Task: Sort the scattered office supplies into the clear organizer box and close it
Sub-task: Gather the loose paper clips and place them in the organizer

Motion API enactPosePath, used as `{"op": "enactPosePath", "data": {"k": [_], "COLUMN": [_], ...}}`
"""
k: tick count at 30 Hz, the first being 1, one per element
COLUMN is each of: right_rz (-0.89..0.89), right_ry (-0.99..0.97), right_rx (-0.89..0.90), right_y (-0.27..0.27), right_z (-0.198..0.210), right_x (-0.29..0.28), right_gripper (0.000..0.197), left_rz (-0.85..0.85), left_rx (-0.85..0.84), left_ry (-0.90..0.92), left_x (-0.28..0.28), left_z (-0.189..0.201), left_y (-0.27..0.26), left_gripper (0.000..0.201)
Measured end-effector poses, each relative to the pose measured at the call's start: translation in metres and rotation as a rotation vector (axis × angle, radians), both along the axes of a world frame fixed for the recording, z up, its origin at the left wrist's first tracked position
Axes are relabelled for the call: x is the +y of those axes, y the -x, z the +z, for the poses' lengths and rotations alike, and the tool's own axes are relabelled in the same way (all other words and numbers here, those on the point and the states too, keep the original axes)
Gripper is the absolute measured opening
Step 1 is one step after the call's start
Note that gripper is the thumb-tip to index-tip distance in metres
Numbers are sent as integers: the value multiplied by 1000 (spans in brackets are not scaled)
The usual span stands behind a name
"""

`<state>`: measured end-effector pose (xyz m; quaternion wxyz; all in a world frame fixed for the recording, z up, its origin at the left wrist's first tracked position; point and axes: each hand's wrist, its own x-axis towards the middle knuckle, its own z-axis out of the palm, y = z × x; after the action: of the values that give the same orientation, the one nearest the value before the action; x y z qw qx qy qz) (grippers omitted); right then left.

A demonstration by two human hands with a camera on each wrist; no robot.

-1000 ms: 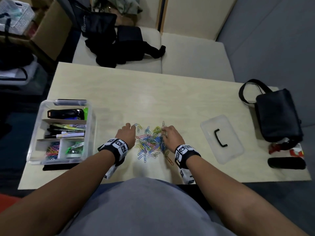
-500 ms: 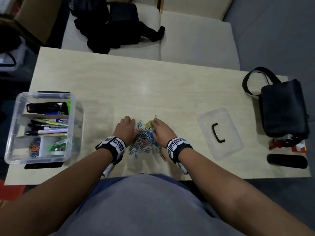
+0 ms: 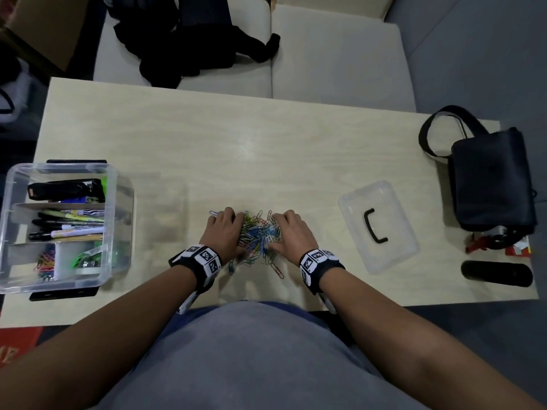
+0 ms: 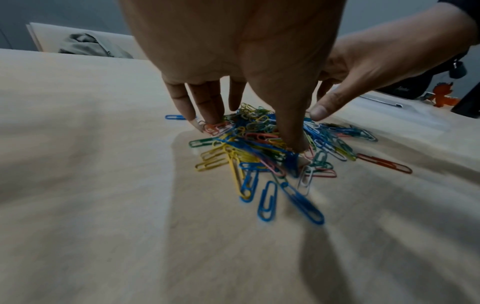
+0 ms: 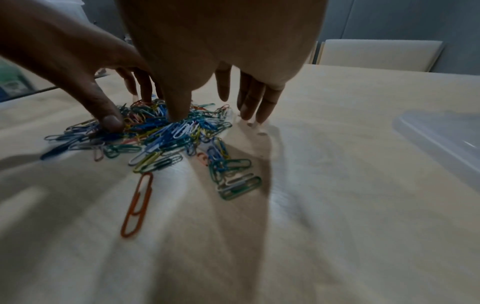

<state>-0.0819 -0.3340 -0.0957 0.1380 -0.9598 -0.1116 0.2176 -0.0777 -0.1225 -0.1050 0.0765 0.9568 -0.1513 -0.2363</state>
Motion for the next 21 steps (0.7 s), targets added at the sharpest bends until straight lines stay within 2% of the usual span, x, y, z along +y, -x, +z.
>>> {"op": "enactPosePath", "data": {"k": [5, 12, 17, 21], "right_rz": [17, 19, -36, -103], "right_ry": [31, -27, -71, -98], "right_rx": [26, 46, 68, 82], "right_y": [4, 1, -2, -4], "right_z": [-3, 0, 2, 4], "right_x": [10, 21, 17, 13], "right_gripper": [76, 44, 26, 19], "left_rz": [-30, -64, -58, -50], "left_rx": [10, 29, 5, -34], "left_ry": [-21, 17, 8, 9], "left_x": [-10, -11, -5, 0], "left_z": [6, 13, 9, 10], "left_y": [-5, -13, -15, -16], "left_gripper": [61, 27, 19, 11]}}
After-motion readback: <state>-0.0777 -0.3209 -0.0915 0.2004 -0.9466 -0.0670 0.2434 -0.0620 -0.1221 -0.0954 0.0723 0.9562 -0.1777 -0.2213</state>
